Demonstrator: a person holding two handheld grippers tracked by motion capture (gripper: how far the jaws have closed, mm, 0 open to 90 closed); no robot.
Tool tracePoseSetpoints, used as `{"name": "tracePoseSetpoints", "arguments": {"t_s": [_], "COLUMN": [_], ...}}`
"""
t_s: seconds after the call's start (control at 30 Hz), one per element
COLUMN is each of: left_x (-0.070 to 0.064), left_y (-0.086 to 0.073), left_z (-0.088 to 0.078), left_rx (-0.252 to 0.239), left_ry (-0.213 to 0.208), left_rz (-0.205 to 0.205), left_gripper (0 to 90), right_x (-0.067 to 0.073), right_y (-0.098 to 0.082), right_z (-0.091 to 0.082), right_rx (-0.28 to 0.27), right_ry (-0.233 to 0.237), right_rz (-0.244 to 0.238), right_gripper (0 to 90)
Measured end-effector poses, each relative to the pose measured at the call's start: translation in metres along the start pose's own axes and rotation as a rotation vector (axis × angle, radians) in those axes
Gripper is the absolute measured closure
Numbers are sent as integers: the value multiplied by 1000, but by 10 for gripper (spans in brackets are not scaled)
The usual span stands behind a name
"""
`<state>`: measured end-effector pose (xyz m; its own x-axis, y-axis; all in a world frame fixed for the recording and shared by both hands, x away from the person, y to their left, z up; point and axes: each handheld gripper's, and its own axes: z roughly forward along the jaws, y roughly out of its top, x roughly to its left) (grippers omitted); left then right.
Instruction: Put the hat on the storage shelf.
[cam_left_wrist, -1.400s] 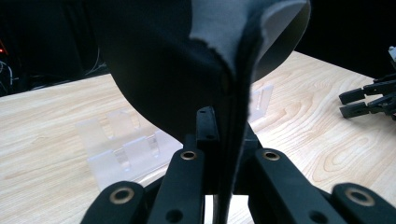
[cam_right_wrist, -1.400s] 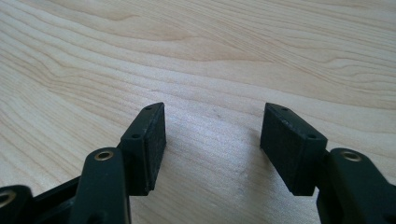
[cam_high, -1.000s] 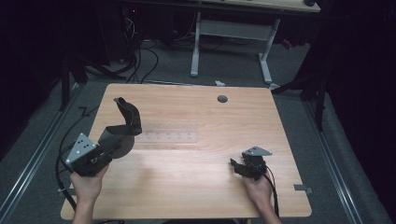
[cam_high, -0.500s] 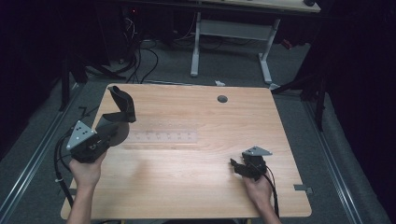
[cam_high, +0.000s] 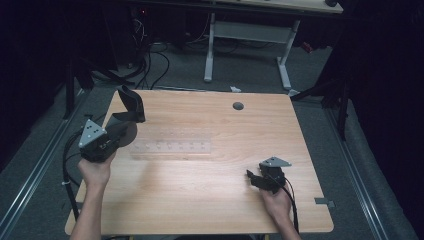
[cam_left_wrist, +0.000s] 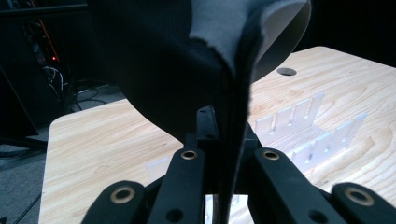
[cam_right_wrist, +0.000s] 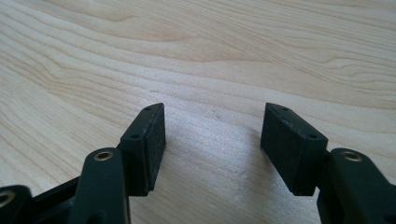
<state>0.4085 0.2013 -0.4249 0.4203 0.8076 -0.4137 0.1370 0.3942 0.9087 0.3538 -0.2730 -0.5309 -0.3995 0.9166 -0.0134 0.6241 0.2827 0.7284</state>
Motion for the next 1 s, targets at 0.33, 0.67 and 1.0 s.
{"name": "tracePoseSetpoints", "arguments": {"t_s": [0.33, 0.67, 1.0], "left_x": [9, 16, 17], "left_y": [-7, -14, -22], "left_z": [13, 23, 29], "left_rx": [13, 24, 36], "left_ry": [17, 41, 64], "left_rz": [3, 1, 16], "left_gripper": [864, 864, 864], "right_x": [0, 0, 0], "right_y": [0, 0, 0], "right_z": [0, 0, 0], "right_rx": [0, 0, 1], "right_ry": [-1, -1, -3], "right_rz": [-2, -3, -4], "right_gripper": [404, 404, 404]}}
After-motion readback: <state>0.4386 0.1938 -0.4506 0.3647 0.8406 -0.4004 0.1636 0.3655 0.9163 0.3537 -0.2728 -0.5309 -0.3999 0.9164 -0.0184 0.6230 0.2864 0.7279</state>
